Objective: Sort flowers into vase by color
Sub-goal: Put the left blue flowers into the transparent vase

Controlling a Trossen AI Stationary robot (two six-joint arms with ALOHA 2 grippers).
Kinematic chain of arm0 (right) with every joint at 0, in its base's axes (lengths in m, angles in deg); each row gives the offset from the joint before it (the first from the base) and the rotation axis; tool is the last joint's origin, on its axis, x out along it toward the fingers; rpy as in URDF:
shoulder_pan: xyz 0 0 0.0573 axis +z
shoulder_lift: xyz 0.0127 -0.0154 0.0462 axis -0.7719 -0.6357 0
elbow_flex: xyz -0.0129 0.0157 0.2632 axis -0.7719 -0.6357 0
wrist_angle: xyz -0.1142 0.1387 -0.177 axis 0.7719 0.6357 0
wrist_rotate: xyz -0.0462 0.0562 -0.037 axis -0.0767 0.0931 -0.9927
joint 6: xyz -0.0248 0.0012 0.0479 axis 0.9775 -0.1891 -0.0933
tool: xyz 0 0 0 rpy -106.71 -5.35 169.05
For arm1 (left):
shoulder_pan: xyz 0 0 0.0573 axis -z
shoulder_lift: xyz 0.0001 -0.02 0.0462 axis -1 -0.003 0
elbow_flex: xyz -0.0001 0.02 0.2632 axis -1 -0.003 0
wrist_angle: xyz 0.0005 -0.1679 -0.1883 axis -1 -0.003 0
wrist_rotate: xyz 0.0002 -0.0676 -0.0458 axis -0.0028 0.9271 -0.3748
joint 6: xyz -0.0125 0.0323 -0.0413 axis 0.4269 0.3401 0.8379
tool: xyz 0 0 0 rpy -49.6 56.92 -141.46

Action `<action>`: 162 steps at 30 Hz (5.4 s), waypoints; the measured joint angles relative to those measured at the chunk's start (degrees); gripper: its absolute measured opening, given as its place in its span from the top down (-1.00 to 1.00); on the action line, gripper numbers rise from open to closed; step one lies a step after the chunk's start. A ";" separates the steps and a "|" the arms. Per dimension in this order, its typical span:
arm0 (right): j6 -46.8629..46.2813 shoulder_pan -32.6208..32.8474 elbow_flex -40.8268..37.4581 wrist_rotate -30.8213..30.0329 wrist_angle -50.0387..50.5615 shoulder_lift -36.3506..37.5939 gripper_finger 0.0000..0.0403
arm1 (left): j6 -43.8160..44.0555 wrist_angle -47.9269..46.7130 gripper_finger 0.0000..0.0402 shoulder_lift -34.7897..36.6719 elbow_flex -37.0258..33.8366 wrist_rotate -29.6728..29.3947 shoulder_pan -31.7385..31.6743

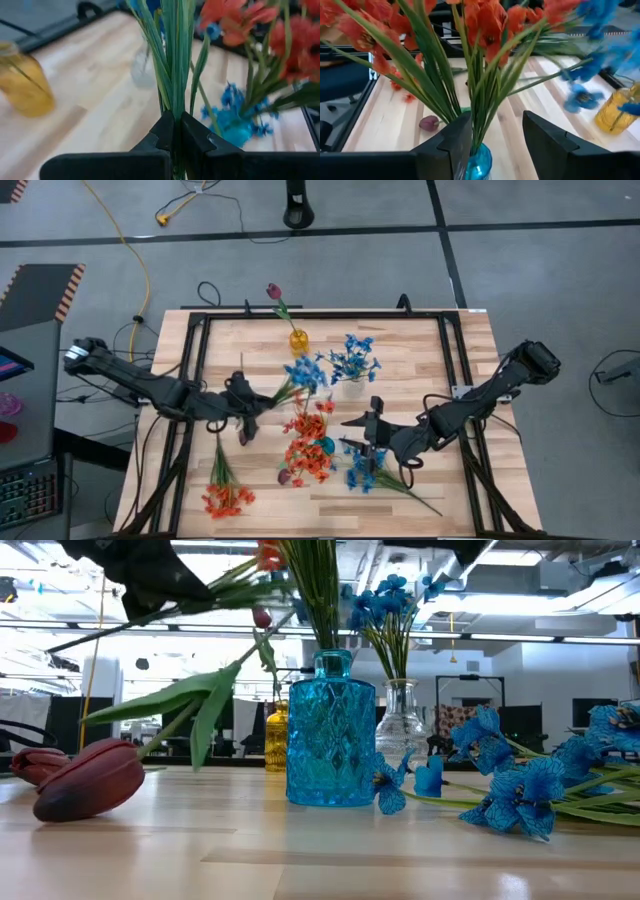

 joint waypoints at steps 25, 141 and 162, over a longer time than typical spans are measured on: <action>20.50 -0.95 0.54 -9.20 -11.60 0.00 0.11 | -38.13 36.25 0.96 1.95 0.00 0.91 -0.07; 10.57 2.29 -9.43 -16.66 2.03 28.57 0.74 | -40.07 22.69 -0.04 -9.52 13.49 11.40 -11.80; 20.03 -7.45 -24.24 -21.26 -28.44 28.89 0.74 | -40.07 21.84 -0.04 -9.52 13.46 11.67 -11.80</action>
